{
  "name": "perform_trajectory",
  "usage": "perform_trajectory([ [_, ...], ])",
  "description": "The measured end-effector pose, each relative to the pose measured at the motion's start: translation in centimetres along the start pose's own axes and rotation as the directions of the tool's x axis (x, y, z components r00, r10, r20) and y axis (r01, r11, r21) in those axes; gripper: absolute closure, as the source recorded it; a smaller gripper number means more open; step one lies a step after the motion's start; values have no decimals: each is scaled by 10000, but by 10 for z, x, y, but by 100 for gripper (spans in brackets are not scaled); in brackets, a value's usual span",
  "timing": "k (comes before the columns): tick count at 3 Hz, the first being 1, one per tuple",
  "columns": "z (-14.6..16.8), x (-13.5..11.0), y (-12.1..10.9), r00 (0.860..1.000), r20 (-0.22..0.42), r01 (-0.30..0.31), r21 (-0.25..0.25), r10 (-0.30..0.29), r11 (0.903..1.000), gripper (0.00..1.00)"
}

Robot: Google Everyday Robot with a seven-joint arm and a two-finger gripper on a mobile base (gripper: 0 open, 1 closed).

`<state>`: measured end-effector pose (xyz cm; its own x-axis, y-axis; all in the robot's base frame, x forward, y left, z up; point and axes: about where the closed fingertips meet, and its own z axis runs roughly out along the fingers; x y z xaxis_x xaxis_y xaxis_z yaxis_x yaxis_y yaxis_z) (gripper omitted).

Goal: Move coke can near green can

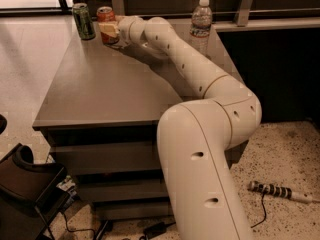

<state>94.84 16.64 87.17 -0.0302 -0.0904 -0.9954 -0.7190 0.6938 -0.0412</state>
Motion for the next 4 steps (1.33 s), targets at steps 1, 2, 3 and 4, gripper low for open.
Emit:
perform_trajectory([
  [1,2,1,3,10000,-11,-11,-44,11,10000,52],
  [2,4,2,5,10000,-18,-18,-71,18,10000,29],
  [3,6,3,8,10000,-26,-27,-106,26,9999,5],
  [4,7,3,9,10000,-31,-32,-128,31,9999,0],
])
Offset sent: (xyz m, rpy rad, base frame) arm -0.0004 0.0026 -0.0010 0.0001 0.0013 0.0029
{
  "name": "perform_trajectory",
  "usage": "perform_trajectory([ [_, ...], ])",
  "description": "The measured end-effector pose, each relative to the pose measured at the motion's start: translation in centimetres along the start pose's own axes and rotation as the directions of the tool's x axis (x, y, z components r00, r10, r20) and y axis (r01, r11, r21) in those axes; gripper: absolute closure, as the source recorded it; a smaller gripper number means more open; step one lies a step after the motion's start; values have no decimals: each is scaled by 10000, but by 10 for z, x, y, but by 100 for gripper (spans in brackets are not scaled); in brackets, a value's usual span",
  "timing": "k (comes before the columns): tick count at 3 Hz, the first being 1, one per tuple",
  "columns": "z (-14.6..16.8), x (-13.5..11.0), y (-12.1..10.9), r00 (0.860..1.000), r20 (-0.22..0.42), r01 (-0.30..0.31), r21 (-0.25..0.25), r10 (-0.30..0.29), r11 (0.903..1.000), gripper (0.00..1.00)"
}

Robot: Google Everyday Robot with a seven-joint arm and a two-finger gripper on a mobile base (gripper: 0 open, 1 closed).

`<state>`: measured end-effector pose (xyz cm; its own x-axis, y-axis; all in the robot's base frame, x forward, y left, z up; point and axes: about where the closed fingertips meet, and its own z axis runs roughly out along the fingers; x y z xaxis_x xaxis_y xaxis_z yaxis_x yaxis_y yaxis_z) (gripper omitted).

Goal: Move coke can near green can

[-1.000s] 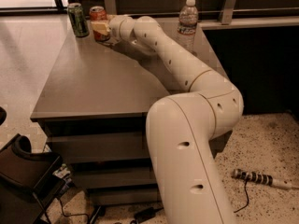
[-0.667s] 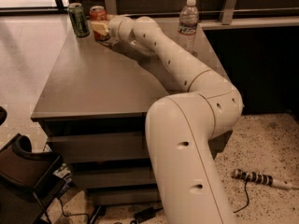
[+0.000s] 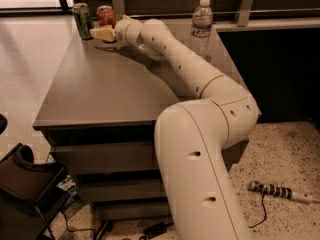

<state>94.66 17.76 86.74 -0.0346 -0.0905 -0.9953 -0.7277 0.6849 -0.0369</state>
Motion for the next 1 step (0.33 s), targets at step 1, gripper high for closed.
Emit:
perform_trajectory([
  [1,0,0,0,10000,0,0,-1,0,10000,0],
])
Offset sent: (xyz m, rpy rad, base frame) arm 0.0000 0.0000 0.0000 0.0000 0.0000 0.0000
